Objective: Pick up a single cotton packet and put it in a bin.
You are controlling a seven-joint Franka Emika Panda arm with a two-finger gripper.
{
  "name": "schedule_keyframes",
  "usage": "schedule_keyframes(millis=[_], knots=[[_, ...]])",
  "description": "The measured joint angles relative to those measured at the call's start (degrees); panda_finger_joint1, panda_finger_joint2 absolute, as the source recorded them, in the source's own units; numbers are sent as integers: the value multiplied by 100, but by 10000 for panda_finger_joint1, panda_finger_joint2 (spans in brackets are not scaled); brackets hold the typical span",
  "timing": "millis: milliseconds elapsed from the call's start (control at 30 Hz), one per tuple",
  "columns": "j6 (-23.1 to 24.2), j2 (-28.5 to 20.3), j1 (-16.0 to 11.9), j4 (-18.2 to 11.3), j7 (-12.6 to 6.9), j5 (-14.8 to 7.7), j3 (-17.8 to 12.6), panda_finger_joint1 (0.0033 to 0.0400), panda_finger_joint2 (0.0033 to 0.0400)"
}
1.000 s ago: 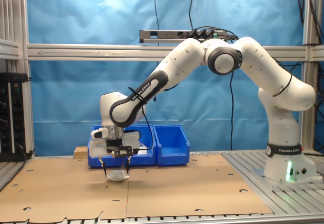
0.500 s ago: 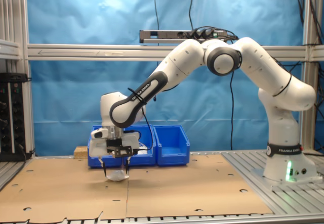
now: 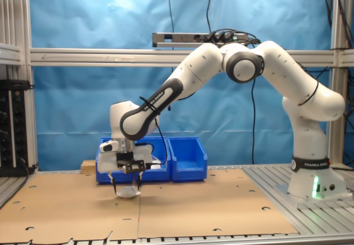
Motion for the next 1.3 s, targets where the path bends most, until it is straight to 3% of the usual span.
schedule_keyframes(millis=[1233, 1267, 1300], knots=[[1, 0, 0, 0, -24, 1, 0, 400, 400], [1, 0, 0, 0, -24, 1, 0, 365, 365], [1, 0, 0, 0, -24, 1, 0, 365, 365]])
